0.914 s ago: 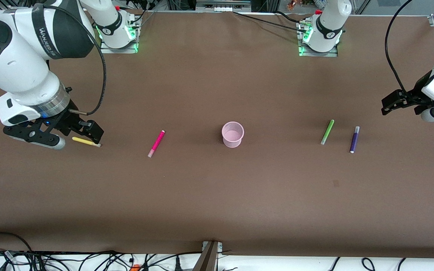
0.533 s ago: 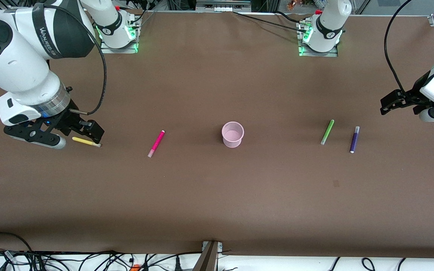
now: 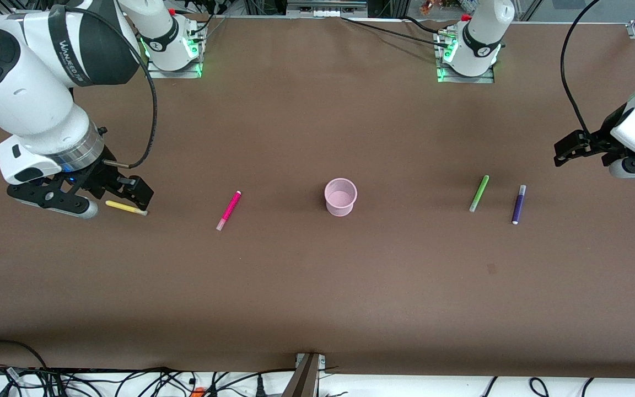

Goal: Organize pens into pink holder with both arms
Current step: 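Move the left gripper to the purple marker while the right gripper rises, then close the left gripper on the purple marker and lift it, then carry the purple marker to the cup while the right gripper reaches the highlighter, then drop the purple marker into the cup while the right gripper grasps the highlighter, then withdraw the left gripper to rest while the right gripper holds the highlighter, then carry the pink highlighter above the pink cup with the right gripper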

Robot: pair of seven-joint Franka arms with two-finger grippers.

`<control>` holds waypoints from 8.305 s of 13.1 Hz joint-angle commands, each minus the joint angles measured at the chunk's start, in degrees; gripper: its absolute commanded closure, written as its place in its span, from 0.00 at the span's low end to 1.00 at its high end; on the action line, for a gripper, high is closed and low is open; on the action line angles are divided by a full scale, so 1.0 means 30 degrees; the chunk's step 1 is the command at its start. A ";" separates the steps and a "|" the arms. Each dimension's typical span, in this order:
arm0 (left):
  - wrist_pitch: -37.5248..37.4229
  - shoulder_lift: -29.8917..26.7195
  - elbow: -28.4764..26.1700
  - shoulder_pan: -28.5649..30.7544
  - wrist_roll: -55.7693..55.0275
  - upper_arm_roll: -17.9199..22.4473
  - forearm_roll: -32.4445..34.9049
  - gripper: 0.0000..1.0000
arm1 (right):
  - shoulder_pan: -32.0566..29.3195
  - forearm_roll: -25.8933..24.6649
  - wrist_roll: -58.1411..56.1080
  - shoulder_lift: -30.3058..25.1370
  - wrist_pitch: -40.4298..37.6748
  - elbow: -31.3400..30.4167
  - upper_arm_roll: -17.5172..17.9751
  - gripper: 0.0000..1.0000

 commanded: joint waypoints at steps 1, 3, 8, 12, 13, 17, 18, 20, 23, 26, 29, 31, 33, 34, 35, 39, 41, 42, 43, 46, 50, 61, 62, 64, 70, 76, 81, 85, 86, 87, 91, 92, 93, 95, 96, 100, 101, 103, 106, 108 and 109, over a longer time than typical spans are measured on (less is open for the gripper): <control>-0.0765 0.0283 0.0649 0.0018 -0.0015 -0.0058 0.0360 0.00 | 0.0004 -0.0064 -0.0143 -0.0283 -0.0273 0.0038 0.0053 0.00; -0.2047 0.0924 0.0620 0.0076 -0.0015 -0.0058 0.0856 0.00 | 0.0033 -0.0035 0.0001 -0.0663 -0.1232 -0.0021 0.0431 0.00; -0.1768 0.4203 0.0590 0.0749 0.0684 0.0147 0.1620 0.00 | 0.0063 -0.0035 -0.0083 -0.0869 -0.2002 0.0008 0.1928 0.00; 0.2064 0.6868 0.0268 0.1714 0.3900 0.0147 0.1650 0.00 | 0.0063 0.0229 -0.0787 -0.1192 -0.3141 0.0008 0.2394 0.00; 0.3089 0.7513 0.0268 0.1978 0.4809 0.0118 0.1621 0.00 | 0.0092 0.0258 -0.0905 -0.1222 -0.3377 0.0008 0.2542 0.00; 0.9350 0.8691 -0.2824 0.2479 0.5434 0.0118 0.1620 0.00 | -0.0140 0.0287 -0.2919 -0.1367 -0.4080 0.0009 0.2720 0.00; 1.1138 0.8866 -0.3881 0.2479 0.5434 0.0118 0.1591 0.00 | -0.0635 0.0404 -0.3826 -0.1629 -0.4372 -0.0021 0.2777 0.00; 1.3635 0.9450 -0.5088 0.2479 0.5492 0.0118 0.1620 0.00 | -0.3262 0.1860 -0.5642 -0.1865 -0.4755 -0.0021 0.3650 0.00; 1.4994 0.9893 -0.6030 0.2479 0.5522 0.0059 0.1620 0.00 | -0.6084 0.2748 -0.8166 -0.2246 -0.5748 -0.0226 0.4681 0.00; 1.4790 0.9718 -0.6469 0.2537 0.5580 -0.0058 0.1620 0.00 | -0.7172 0.2778 -0.8757 -0.4203 -0.5695 -0.2502 0.4799 0.00; 1.4789 0.9571 -0.6822 0.2508 0.5697 -0.0204 0.1620 0.26 | -0.7174 0.2661 -0.8699 -0.4623 -0.5724 -0.3302 0.4770 0.00; 1.4760 0.9512 -0.6822 0.2509 0.5756 -0.0204 0.1620 0.62 | -0.7116 0.2573 -0.8465 -0.4298 -0.5695 -0.3097 0.4770 0.00; 1.4731 0.9512 -0.6705 0.2537 0.6979 -0.0204 0.1620 0.91 | -0.6853 0.2486 -0.8406 -0.4327 -0.5635 -0.3097 0.4828 0.00; 1.4760 0.9512 -0.6618 0.2596 0.7538 -0.0175 0.1591 1.00 | -0.6822 0.2427 -0.8406 -0.4298 -0.5577 -0.3068 0.4799 0.00; 1.4760 0.9512 -0.6617 0.2712 0.7804 -0.0175 0.1591 1.00 | -0.6851 0.2339 -0.8406 -0.4240 -0.5518 -0.3010 0.4799 0.00; 1.4731 0.9512 -0.6150 0.2772 0.8099 -0.0175 0.1591 1.00 | -0.6998 0.2252 -0.8611 -0.4151 -0.5576 -0.2279 0.4624 0.00; 1.4121 0.9221 -0.5303 0.2656 0.8100 -0.0204 0.1620 1.00 | -0.6968 0.1870 -0.8611 -0.4094 -0.5664 -0.2189 0.4652 0.00; 1.2926 0.9132 -0.4370 0.2481 0.8129 -0.0233 0.1620 1.00 | -0.6939 0.1870 -0.8785 -0.3977 -0.5809 -0.2189 0.4653 0.00; 1.1116 0.9102 -0.3317 0.2450 0.8129 -0.0727 0.1591 1.00 | -0.6910 0.1899 -0.8758 -0.4034 -0.5869 -0.2189 0.4711 0.00; 0.7355 0.9014 -0.0501 0.2537 0.8449 -0.2687 0.1125 1.00 | -0.6588 0.1870 -0.8786 -0.3336 -0.6307 -0.2248 0.4770 0.00; 0.7319 0.9335 0.0586 0.2334 0.8598 -0.5179 -0.3783 1.00 | -0.6179 0.2044 -0.7591 -0.1901 -0.6194 -0.2393 0.4770 0.00; 1.7068 1.2118 0.1967 -0.1590 0.9799 -1.0309 -0.7696 1.00 | -0.3189 0.3744 0.1637 0.4575 0.0773 -0.2948 0.4799 0.01; 1.7190 1.2119 0.1938 -0.1680 0.9857 -1.0370 -0.7667 1.00 | -0.3160 0.3745 0.2020 0.4869 0.1622 -0.3299 0.4799 0.01; 1.7192 1.1886 0.1298 -0.1361 1.1109 -1.0575 -0.7666 1.00 | -0.3160 0.3861 0.2140 0.5105 0.3147 -0.4235 0.4799 0.01; 1.7192 1.2032 0.0183 -0.1594 1.1645 -1.1337 -0.7696 1.00 | -0.3131 0.5880 0.2375 0.6249 0.4967 -0.5291 0.4799 0.05; 1.7104 1.1973 0.0121 -0.1681 1.1674 -1.1337 -0.7608 0.00 | -0.2516 0.7054 0.2375 0.6805 0.8070 -0.7078 0.4828 0.11; 1.4159 0.9988 0.0267 -0.1330 0.8316 -1.1543 -0.7608 0.00 | -0.2457 0.7698 0.2434 0.6572 0.8222 -0.7898 0.5119 0.18; 0.8212 0.8139 0.0385 0.0162 0.6169 -1.0523 -0.6097 0.00 | -0.2457 0.7700 0.3078 0.6513 0.8340 -0.8195 0.5560 0.30; 0.6602 0.7758 0.0530 0.0368 0.5644 -0.9908 -0.4635 0.00 | -0.2457 0.7700 0.3079 0.6484 0.8340 -0.8253 0.5561 0.33; 0.4933 0.7377 0.0764 0.0776 0.5059 -0.9641 -0.3489 0.00 | -0.2457 0.7700 0.3050 0.6483 0.8369 -0.8253 0.5561 0.37; -0.0197 0.6002 0.0971 0.3674 0.4643 -0.9609 0.1233 0.00 | -0.2486 0.7671 0.2786 0.6454 0.8340 -0.8253 0.5502 0.39; -0.1255 0.5474 0.1029 0.4347 0.4440 -0.9551 0.1500 0.00 | -0.2486 0.7613 0.2757 0.6454 0.8340 -0.8253 0.5473 0.39; -0.1671 0.4918 0.1088 0.5369 0.4119 -0.9550 0.1503 0.00 | -0.2486 0.7612 0.2727 0.6454 0.8340 -0.8253 0.5473 0.39; -0.2693 0.3627 0.2194 0.6577 0.3940 -0.9551 0.1443 0.00 | -0.2515 0.7612 0.2523 0.6454 0.8340 -0.8253 0.5386 0.39; -0.4122 0.3333 0.3101 0.6668 0.3650 -0.9521 0.1474 0.00 | -0.2515 0.7612 0.2290 0.6454 0.8340 -0.8253 0.5269 0.39; -0.7008 0.2165 0.5601 0.6029 0.2329 -0.8270 0.1914 0.00 | -0.2515 0.7612 0.2141 0.6454 0.8340 -0.8253 0.5180 0.47; -0.6834 0.1897 0.5368 0.4690 0.2154 -0.6811 0.1855 0.00 | -0.2515 0.7612 0.2141 0.6483 0.8369 -0.8253 0.5180 0.52; -0.6164 0.1311 0.4404 0.2429 0.2006 -0.3528 0.1913 0.00 | -0.2515 0.7612 0.2141 0.6483 0.8398 -0.8253 0.5180 0.67; -0.0870 -0.2630 -0.1031 0.1080 0.2154 -0.1060 0.1126 0.00 | -0.2515 0.7612 0.2112 0.6483 0.8340 -0.8224 0.5180 0.91; -0.0533 -0.3173 -0.1402 0.0111 0.2065 -0.0557 0.1151 0.00 | -0.2515 0.7670 0.2373 0.6454 0.8194 -0.8049 0.5209 1.00; -0.0562 -0.3145 -0.1373 -0.0010 0.1891 -0.0353 0.1123 0.00 | -0.2515 0.7671 0.2578 0.6309 0.8135 -0.7990 0.5238 1.00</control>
